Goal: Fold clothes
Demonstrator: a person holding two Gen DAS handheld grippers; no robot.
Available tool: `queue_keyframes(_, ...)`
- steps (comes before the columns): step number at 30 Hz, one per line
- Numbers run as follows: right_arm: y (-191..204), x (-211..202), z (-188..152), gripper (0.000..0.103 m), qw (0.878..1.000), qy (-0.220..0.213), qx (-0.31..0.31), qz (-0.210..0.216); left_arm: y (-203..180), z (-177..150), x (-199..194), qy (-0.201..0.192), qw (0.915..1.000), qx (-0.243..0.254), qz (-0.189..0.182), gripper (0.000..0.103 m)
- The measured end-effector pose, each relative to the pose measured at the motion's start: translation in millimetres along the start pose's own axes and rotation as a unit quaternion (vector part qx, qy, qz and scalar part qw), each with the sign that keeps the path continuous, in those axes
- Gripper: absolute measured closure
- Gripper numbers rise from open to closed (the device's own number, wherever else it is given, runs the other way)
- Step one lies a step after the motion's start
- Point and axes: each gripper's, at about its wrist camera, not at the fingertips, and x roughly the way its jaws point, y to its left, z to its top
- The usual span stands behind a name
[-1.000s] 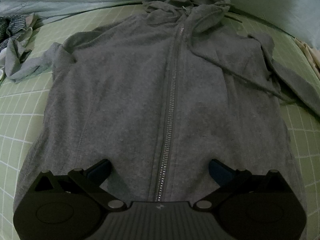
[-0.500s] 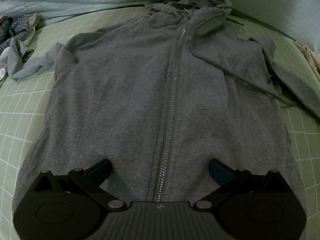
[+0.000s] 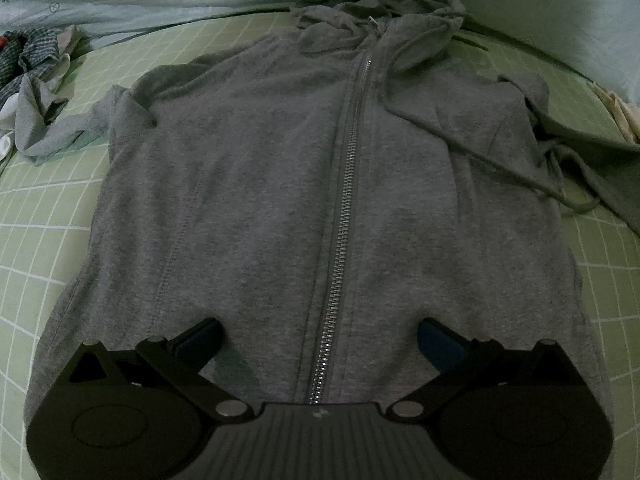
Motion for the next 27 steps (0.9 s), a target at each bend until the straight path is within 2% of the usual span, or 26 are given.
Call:
queue_keyframes(2, -6, 17, 4, 0.077, 1.000, 0.014, 0.019, -0.019, 0, 0, 0, 0.000, 1.0000, 0.000, 0.000, 0.000)
queue_keyframes(3, -9, 20, 4, 0.061, 0.999, 0.012, 0.030, -0.028, 0, 0, 0, 0.000, 1.0000, 0.000, 0.000, 0.000)
queue_keyframes(4, -10, 20, 3, 0.050, 0.999, 0.006, 0.033, -0.035, 0, -1, 0, 0.000, 1.0000, 0.000, 0.000, 0.000)
queue_keyframes(5, -10, 14, 1, 0.048, 0.999, -0.004, 0.024, -0.038, 0, -1, -1, 0.000, 1.0000, 0.000, 0.000, 0.000)
queue_keyframes(6, -10, 8, 0, 0.042, 0.999, -0.013, 0.008, -0.041, 0, -1, 0, 0.000, 1.0000, 0.000, 0.000, 0.000)
queue_keyframes(7, -9, 0, -2, 0.028, 0.999, -0.021, -0.014, -0.048, 0, -1, 0, -0.001, 1.0000, 0.000, 0.000, 0.000)
queue_keyframes(9, -12, -18, -8, 0.018, 0.994, -0.041, -0.069, -0.075, -1, -1, 0, -0.001, 1.0000, 0.000, 0.000, 0.000)
queue_keyframes(12, -23, -44, -16, 0.016, 0.980, -0.062, -0.147, -0.120, -1, 0, 1, 0.000, 1.0000, 0.000, 0.000, 0.000)
queue_keyframes(15, -41, -59, -23, 0.016, 0.964, -0.073, -0.182, -0.178, -1, 0, 1, 0.001, 1.0000, 0.001, 0.000, 0.000)
queue_keyframes(17, -60, -63, -21, 0.016, 0.963, -0.073, -0.157, -0.207, -1, 1, 1, 0.002, 1.0000, 0.001, 0.000, 0.000)
queue_keyframes(20, -81, -66, -15, 0.016, 0.966, -0.077, -0.100, -0.227, 0, 1, 1, 0.002, 1.0000, 0.001, 0.000, 0.000)
queue_keyframes(26, -79, -53, -12, 0.015, 0.952, -0.086, -0.124, -0.267, 0, 0, 1, 0.002, 1.0000, 0.000, 0.000, 0.000)
queue_keyframes(27, -78, -50, -13, 0.017, 0.948, -0.089, -0.131, -0.274, 0, 0, 2, 0.001, 1.0000, -0.001, 0.000, 0.000)
